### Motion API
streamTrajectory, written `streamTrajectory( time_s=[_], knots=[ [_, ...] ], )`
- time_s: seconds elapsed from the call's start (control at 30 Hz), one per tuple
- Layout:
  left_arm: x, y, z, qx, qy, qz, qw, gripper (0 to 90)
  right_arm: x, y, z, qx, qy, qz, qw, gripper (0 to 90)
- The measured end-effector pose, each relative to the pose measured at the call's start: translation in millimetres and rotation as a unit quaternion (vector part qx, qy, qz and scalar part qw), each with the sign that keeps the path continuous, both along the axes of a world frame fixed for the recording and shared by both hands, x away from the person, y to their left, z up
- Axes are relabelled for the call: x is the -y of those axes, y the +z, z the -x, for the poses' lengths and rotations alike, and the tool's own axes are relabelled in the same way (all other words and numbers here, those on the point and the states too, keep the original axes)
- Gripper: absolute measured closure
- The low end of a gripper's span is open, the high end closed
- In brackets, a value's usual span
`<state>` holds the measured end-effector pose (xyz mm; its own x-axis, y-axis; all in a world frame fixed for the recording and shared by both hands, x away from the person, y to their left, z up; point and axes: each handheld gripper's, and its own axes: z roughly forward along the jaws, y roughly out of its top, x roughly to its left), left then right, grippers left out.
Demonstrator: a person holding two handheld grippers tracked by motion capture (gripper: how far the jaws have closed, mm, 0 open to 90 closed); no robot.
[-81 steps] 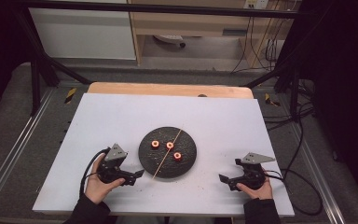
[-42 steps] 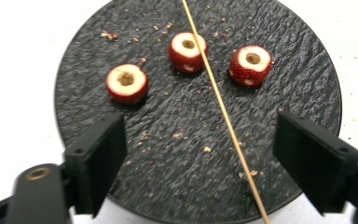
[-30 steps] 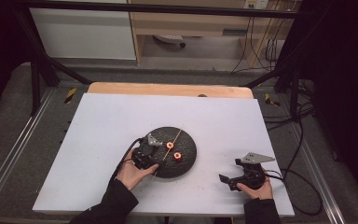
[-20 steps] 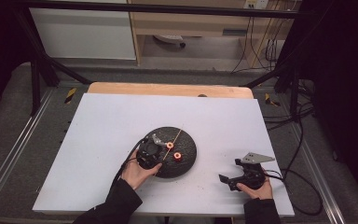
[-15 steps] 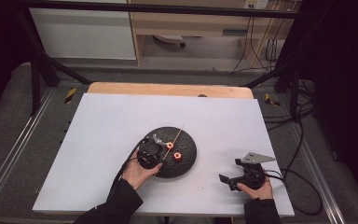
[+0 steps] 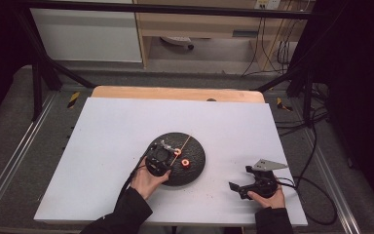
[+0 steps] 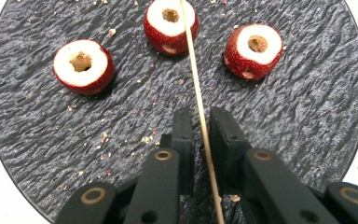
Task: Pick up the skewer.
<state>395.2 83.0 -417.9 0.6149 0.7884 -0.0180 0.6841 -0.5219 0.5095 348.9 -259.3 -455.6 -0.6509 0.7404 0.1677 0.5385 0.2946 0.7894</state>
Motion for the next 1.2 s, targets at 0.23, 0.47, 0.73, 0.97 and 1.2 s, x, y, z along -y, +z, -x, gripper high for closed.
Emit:
streamTrajectory(
  time_s=[0.23, 0.47, 0.73, 0.97, 1.2],
  knots=[
    [-0.8, -0.2, -0.2, 0.0, 0.01, -0.003, 0.9999, 85.1, -0.3, 0.0, 0.2, -0.002, -0.001, -0.001, 1.0, 0.8],
    [-1.9, -0.7, 0.1, 0.002, 0.013, 0.002, 0.9999, 87.4, -0.1, -0.4, -0.2, 0.0, 0.001, 0.002, 1.0, 0.8],
    [-9.8, 2.4, 1.8, 0.013, 0.012, 0.018, 0.9997, 87.7, -0.3, -0.2, 0.1, -0.002, -0.001, 0.0, 1.0, 0.8],
    [-24.0, 7.3, 5.7, 0.024, 0.008, 0.046, 0.9986, 87.9, -0.6, -0.7, -0.5, -0.001, -0.001, 0.002, 1.0, 0.8],
    [-40.1, 15.2, 14.3, 0.047, -0.006, 0.077, 0.9959, 87.9, -0.3, -0.2, -0.1, -0.002, -0.005, 0.002, 1.0, 0.9]
  ],
)
